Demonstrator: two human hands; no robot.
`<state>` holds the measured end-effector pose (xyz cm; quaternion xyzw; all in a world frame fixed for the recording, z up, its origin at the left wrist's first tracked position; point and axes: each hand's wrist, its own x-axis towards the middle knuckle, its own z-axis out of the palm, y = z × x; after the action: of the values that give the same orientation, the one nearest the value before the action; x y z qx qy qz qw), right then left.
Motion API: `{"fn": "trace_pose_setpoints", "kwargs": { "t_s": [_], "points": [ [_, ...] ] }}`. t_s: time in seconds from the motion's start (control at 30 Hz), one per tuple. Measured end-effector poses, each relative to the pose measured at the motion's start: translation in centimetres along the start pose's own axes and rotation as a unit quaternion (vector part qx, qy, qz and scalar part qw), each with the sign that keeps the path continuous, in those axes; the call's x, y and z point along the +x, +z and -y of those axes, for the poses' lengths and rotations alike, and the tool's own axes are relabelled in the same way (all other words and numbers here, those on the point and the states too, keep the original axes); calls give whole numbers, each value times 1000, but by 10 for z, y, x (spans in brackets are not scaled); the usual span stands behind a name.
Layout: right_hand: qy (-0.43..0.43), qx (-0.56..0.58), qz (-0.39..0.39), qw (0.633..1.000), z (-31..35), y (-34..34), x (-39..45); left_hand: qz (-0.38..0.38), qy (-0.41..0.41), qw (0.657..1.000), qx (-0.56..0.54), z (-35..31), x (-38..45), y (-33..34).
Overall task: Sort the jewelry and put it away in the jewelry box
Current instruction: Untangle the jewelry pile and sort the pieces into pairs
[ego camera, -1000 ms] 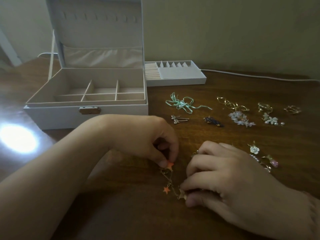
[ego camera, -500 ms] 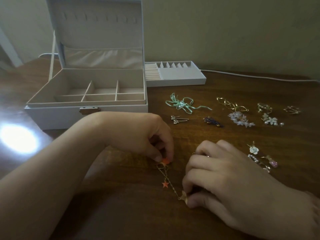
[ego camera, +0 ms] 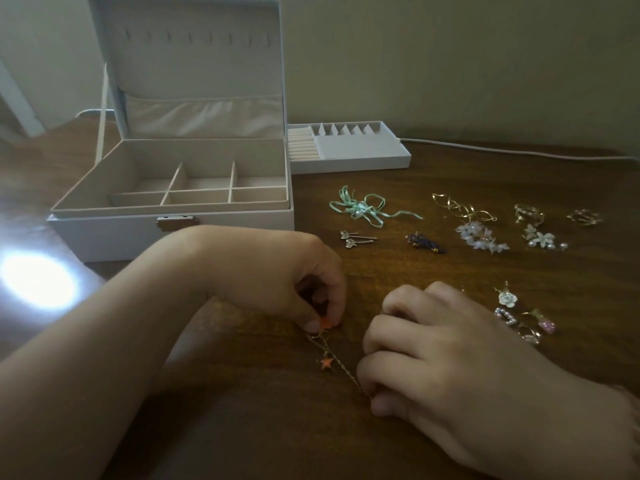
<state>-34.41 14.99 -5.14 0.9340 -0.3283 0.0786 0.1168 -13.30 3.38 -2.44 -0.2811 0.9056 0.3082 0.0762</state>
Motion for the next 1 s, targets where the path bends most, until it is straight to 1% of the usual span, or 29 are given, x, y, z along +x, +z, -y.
{"fn": "trace_pose_setpoints", "kwargs": {
  "t_s": [0.13,0.27,0.37,0.57,0.63,0.8,1.0],
  "points": [
    [-21,-9,-14,1000,-1,0,-1,6,-10,1000,23,0,-2,-1],
    [-54,8,-45,997,0,-1,-1,-8,-14,999,39,2,-2,-1],
    [-65,11,-46,997,0,-1,0,-19,-17,999,45,2,-2,0],
    [-45,32,-31,998,0,-4,0,-40,-5,998,54,1,-1,0],
    [-29,37,-26,999,-2,-4,-1,-35,-3,998,44,1,-2,0],
    [-10,38,-11,999,-5,-5,-2,10,-10,1000,26,-1,-4,-2],
    [-9,45,-6,999,-4,-5,-2,-6,-18,999,32,2,-5,-3]
  ]
}}
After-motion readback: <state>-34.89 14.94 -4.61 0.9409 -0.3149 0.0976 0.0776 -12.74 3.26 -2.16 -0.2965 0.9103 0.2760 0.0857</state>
